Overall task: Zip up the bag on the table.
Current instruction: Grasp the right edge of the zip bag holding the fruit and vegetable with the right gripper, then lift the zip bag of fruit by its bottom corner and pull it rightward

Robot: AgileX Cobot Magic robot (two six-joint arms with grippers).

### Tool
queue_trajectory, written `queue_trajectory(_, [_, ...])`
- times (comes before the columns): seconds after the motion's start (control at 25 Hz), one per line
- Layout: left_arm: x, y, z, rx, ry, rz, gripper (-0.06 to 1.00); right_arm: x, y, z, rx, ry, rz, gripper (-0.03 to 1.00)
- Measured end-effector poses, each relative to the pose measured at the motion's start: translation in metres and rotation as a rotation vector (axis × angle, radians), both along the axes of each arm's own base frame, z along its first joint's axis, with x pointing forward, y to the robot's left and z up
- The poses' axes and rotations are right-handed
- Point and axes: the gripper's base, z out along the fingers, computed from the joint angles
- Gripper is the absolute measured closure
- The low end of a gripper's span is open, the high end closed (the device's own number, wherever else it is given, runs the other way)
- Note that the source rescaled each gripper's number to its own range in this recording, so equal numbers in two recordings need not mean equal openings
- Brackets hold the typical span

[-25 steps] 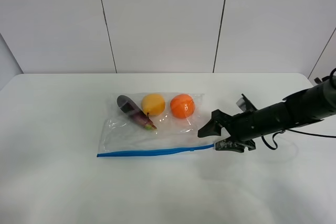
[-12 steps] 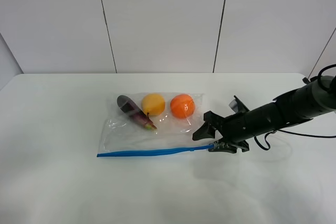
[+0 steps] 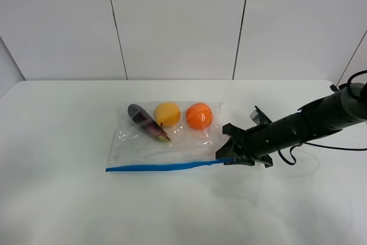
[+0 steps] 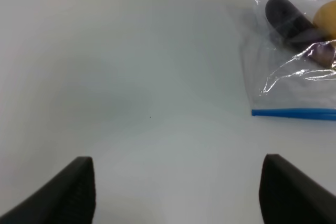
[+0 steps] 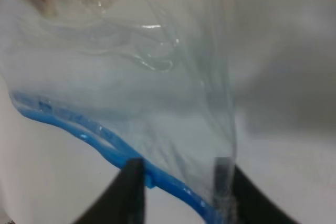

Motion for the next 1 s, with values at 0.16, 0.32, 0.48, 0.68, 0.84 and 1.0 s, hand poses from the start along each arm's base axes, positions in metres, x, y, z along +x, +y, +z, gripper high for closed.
queue_trajectory(0.16, [0.0000,0.0000,0.0000,0.000,0.000,0.000,0.01,0.0000,0.0000,0.0000,0.000,0.000,0.000,0.84])
queue_trajectory(0.32, [0.0000,0.0000,0.0000,0.000,0.000,0.000,0.01,0.0003,-0.0003,-0.0002,-0.005,-0.002,-0.003,0.94])
queue_trajectory(0.48, [0.0000,0.0000,0.0000,0.000,0.000,0.000,0.01,0.0007,-0.0015,-0.0012,-0.022,-0.007,-0.003,0.96])
queue_trajectory(0.68, [0.0000,0.0000,0.0000,0.000,0.000,0.000,0.01,0.0005,-0.0017,-0.0014,-0.026,-0.008,0.001,0.96])
queue_trajectory(0.84, [0.0000,0.0000,0.0000,0.000,0.000,0.000,0.01,0.0002,-0.0013,-0.0008,-0.023,-0.013,0.011,0.96])
queue_trajectory(1.0, [0.0000,0.0000,0.0000,0.000,0.000,0.000,0.01,0.0006,-0.0011,0.0049,-0.018,-0.031,0.013,0.96])
